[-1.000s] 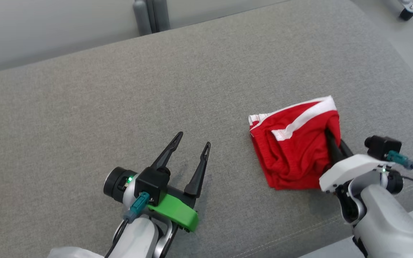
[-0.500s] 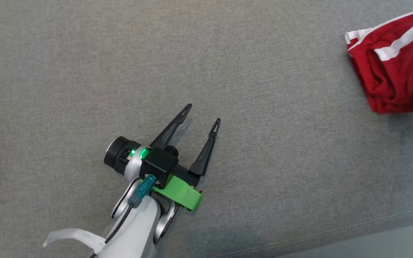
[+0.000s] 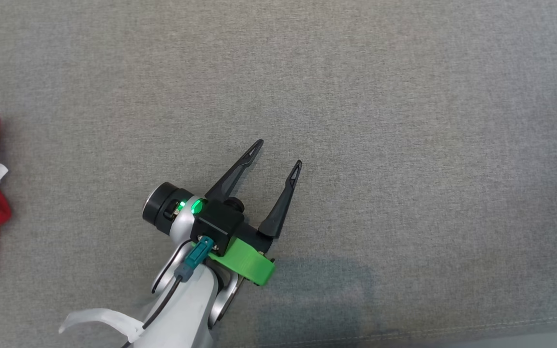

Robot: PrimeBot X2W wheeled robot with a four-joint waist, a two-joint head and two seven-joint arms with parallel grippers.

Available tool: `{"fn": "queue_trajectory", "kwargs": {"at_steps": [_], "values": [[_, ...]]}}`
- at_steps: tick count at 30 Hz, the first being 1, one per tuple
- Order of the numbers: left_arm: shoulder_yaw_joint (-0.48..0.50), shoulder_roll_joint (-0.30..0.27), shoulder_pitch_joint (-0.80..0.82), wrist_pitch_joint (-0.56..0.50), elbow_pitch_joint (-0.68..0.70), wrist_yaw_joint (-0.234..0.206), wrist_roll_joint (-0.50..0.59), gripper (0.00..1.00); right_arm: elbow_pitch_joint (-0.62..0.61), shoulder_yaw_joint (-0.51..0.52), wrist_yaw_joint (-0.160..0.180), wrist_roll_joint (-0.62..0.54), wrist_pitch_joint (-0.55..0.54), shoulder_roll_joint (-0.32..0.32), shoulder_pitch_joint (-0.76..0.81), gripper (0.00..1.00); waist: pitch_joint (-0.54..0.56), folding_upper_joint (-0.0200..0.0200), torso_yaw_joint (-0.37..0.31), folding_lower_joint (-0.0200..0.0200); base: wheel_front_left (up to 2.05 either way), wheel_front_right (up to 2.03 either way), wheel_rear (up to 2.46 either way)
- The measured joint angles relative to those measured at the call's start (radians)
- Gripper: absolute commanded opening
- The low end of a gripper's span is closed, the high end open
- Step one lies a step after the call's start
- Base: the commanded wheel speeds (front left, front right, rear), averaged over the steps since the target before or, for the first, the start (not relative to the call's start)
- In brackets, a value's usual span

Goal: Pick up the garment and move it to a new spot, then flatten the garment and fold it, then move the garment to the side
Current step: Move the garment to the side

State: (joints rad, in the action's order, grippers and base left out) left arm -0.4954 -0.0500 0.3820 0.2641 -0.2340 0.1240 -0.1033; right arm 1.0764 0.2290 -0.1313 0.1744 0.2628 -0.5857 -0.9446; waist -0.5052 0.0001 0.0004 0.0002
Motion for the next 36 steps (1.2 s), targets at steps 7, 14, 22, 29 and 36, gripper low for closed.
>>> {"fn": "queue_trajectory", "kwargs": {"at_steps": [7,14,22,29,36], "values": [[0.005,0.001,0.0,0.0,0.0,-0.001,-0.006,1.0,-0.056,0.114,0.0,-0.122,0.0,0.016,0.021,1.0,0.027,0.0,0.009,0.0,0.0,0.0,0.0],[0.038,0.001,-0.025,0.0,-0.007,-0.029,-0.04,1.0,-0.252,0.031,0.0,-0.124,0.0,0.155,0.109,1.0,0.094,0.0,0.006,0.0,0.0,0.0,0.0],[0.107,0.001,-0.065,0.0,-0.018,-0.054,-0.069,1.0,-0.426,-0.123,0.0,-0.058,0.0,0.246,0.247,1.0,0.189,0.0,0.004,-0.0002,0.0,0.0,0.0],[0.179,0.001,-0.128,0.0,-0.049,-0.067,-0.072,1.0,-0.527,-0.232,0.0,0.002,0.0,0.353,0.418,1.0,0.287,-0.0001,0.012,-0.0002,0.0,0.0,0.0],[0.266,0.001,-0.209,0.0,-0.105,-0.072,-0.066,1.0,-0.558,-0.23,0.0,0.015,0.0,0.423,0.57,1.0,0.378,-0.0001,0.026,-0.0003,0.0,0.0,0.0]]}}
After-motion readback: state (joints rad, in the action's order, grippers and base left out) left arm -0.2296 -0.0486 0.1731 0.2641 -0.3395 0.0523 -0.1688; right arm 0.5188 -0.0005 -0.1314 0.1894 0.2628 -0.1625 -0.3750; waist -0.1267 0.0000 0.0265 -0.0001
